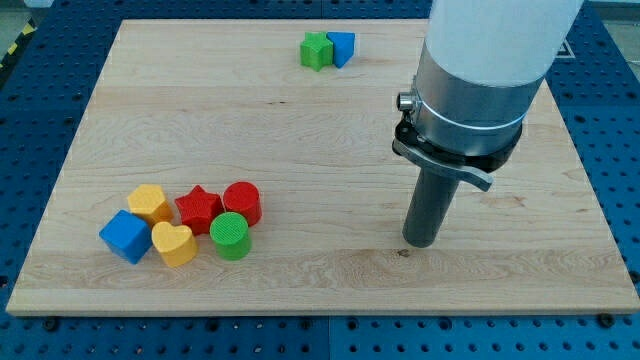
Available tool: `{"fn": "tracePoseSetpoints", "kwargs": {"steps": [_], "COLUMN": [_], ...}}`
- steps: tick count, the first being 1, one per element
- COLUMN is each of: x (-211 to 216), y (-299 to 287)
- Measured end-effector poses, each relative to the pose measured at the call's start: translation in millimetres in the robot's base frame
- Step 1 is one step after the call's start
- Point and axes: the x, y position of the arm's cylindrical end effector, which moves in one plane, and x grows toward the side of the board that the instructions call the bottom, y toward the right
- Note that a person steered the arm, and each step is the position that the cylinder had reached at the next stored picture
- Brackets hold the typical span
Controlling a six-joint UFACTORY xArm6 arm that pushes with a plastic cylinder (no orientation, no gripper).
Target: Move your arm to the yellow heart
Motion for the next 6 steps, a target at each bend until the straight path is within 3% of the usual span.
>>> {"fn": "tracePoseSetpoints", "kwargs": {"steps": [4,6], "x": [13.8,47.3], "y": [2.4,-17.0]}}
